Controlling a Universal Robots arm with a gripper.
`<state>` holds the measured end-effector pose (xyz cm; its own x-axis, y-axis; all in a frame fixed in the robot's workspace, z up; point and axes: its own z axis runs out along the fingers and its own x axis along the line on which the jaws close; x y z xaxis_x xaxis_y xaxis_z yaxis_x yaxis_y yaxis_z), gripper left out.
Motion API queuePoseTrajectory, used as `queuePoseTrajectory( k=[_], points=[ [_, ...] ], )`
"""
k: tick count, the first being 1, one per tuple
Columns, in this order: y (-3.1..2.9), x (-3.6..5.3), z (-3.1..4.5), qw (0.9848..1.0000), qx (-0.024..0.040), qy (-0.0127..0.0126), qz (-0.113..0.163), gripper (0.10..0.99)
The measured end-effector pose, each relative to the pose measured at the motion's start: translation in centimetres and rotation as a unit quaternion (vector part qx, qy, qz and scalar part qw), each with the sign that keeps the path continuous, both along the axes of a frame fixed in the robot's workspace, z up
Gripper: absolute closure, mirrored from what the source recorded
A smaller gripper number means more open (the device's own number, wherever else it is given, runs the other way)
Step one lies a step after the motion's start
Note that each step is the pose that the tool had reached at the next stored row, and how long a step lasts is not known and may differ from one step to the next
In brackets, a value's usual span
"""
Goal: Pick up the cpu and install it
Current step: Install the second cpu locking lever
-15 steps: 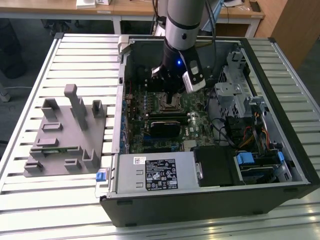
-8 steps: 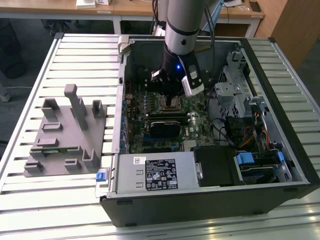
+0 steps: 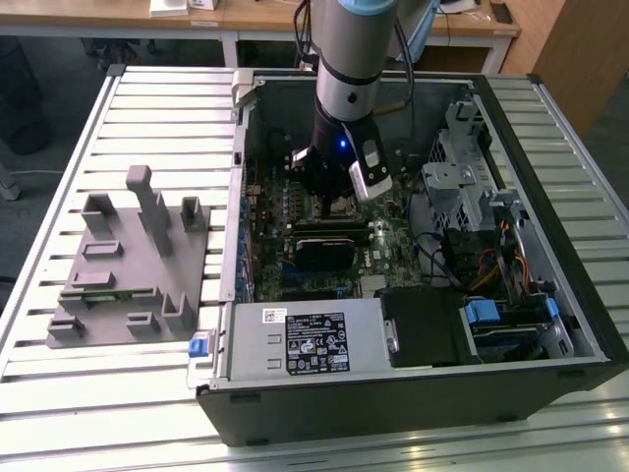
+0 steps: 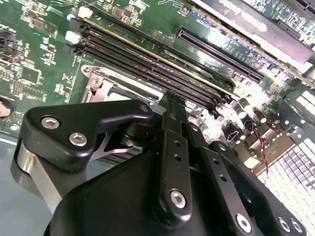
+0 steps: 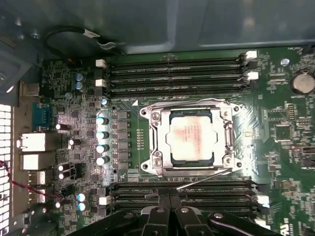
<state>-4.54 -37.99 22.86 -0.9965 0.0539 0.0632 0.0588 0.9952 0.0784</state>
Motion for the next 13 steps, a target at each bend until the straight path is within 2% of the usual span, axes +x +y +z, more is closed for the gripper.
queuePoseTrajectory(
  k=[3,5,9,13],
  points=[
    [0.00,-0.03,-0.40,1.0000,0.0004,0.0003,0.000,0.980],
    [-0.01,-0.05,-0.49,1.0000,0.0044,0.0005,0.000,0.980],
    [-0.03,-0.06,-0.55,0.9996,0.0295,0.0003,-0.002,0.980],
    [-0.34,-0.16,-0.66,0.9990,0.0450,0.0004,-0.002,0.980]
  ],
)
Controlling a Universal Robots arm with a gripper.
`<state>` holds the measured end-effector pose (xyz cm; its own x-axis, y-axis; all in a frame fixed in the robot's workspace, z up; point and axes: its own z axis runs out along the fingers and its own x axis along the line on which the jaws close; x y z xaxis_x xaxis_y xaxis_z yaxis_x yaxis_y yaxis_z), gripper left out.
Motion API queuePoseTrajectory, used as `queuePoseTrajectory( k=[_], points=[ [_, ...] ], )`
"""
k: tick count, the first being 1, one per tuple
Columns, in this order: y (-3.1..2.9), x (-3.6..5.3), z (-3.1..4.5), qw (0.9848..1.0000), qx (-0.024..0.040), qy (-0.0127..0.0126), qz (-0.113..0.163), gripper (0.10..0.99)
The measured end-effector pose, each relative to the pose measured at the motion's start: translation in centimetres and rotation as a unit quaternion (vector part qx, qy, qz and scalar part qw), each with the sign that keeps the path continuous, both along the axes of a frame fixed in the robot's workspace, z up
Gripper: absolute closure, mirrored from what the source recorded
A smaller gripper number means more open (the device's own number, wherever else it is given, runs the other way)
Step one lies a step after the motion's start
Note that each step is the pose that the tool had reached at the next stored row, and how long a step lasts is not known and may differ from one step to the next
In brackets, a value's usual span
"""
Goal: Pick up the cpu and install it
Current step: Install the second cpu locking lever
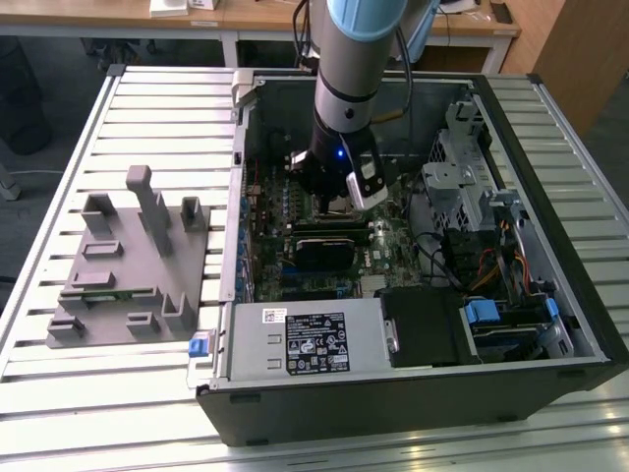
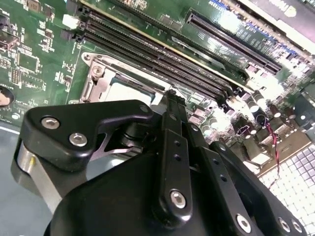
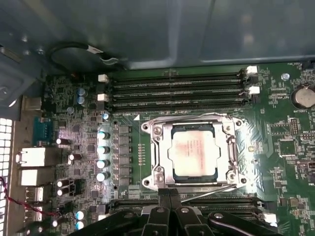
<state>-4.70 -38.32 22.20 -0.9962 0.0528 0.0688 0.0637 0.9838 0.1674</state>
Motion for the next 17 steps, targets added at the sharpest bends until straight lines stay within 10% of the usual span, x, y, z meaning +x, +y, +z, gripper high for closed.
queuePoseTrajectory(
  k=[5,17],
  points=[
    [-0.67,-0.22,-0.24,0.9999,0.0119,0.0000,0.000,0.980],
    [-1.39,-0.77,-1.05,0.9999,0.0151,0.0000,0.000,0.980]
  ],
)
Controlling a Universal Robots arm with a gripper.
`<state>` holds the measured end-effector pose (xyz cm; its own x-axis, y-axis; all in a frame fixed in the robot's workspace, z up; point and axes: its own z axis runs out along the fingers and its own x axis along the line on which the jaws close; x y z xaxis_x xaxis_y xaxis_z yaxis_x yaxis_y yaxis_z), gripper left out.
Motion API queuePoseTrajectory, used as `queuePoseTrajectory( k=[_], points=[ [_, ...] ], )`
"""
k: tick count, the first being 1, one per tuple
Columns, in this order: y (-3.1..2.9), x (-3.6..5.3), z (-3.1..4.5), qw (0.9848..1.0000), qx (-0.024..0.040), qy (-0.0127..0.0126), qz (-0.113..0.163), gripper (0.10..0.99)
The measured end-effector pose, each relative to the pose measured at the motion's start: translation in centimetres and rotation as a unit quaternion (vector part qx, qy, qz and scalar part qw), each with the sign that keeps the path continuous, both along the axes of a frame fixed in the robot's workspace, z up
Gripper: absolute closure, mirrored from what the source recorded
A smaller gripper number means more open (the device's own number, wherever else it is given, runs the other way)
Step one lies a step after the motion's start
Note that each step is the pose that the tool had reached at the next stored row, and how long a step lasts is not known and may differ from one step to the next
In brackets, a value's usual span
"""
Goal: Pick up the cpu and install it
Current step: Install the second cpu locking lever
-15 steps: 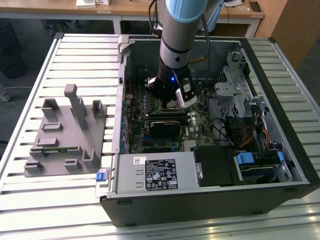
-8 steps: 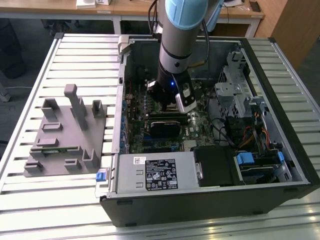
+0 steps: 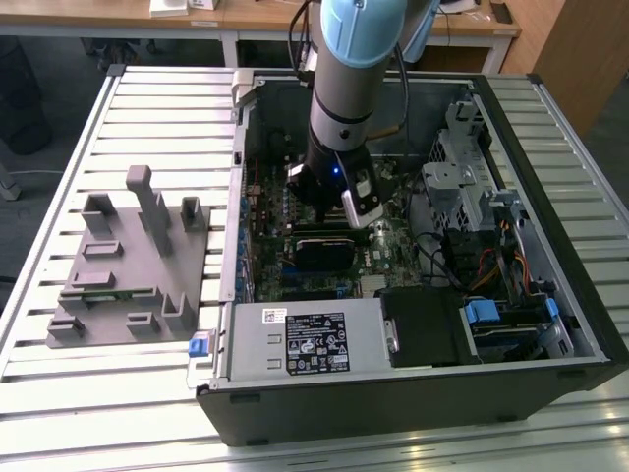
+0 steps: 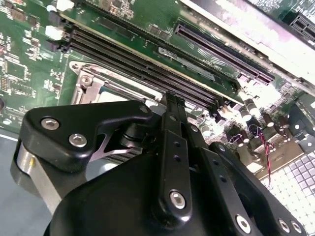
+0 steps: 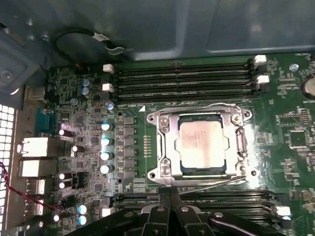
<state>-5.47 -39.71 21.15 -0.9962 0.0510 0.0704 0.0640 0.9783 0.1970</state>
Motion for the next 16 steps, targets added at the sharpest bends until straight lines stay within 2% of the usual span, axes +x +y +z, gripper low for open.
queuePoseTrajectory(
  k=[8,16],
  points=[
    [-0.01,-0.50,-0.65,0.9999,0.0157,0.0000,0.000,0.980],
    [-0.02,-0.55,-1.27,0.9998,0.0212,0.0000,0.000,0.980]
  ],
)
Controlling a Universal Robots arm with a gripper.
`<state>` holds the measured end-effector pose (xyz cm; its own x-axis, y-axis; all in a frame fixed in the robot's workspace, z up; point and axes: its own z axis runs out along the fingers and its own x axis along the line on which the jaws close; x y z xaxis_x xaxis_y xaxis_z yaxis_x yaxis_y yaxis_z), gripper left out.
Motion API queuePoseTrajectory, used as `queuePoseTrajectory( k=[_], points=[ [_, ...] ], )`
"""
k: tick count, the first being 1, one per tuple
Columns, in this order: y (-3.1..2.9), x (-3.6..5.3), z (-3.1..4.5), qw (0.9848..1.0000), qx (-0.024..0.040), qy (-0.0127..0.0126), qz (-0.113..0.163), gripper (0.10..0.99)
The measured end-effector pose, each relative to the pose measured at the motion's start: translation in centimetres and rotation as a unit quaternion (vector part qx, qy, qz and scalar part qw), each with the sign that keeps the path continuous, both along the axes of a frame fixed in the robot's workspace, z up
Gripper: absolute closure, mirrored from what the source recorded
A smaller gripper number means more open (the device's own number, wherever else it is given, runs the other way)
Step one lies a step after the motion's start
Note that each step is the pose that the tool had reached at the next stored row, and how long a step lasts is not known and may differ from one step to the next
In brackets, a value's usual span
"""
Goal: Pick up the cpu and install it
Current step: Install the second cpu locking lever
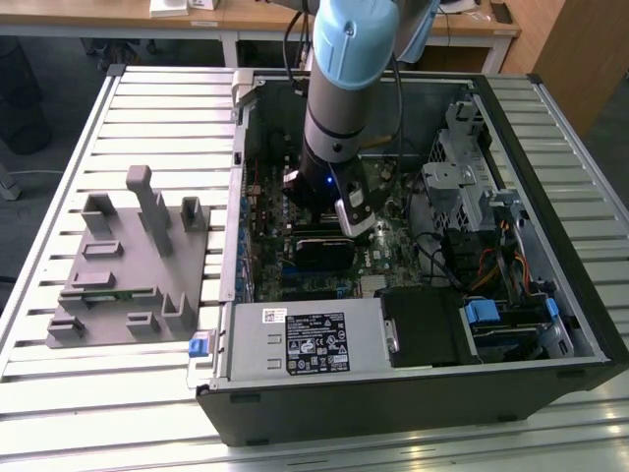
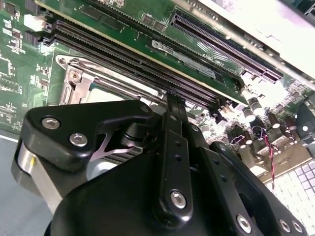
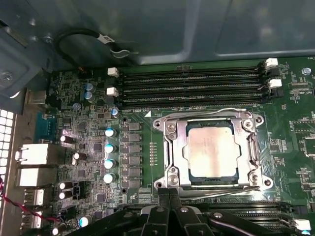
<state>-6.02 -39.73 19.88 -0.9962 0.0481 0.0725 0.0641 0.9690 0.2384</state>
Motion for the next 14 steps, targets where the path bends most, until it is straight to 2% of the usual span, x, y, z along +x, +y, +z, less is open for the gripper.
queuePoseTrajectory(
  k=[9,14],
  points=[
    [0.01,-0.20,-0.36,1.0000,0.0088,0.0000,0.000,0.980],
    [0.14,-0.37,-0.45,0.9999,0.0114,0.0000,0.000,0.980]
  ],
)
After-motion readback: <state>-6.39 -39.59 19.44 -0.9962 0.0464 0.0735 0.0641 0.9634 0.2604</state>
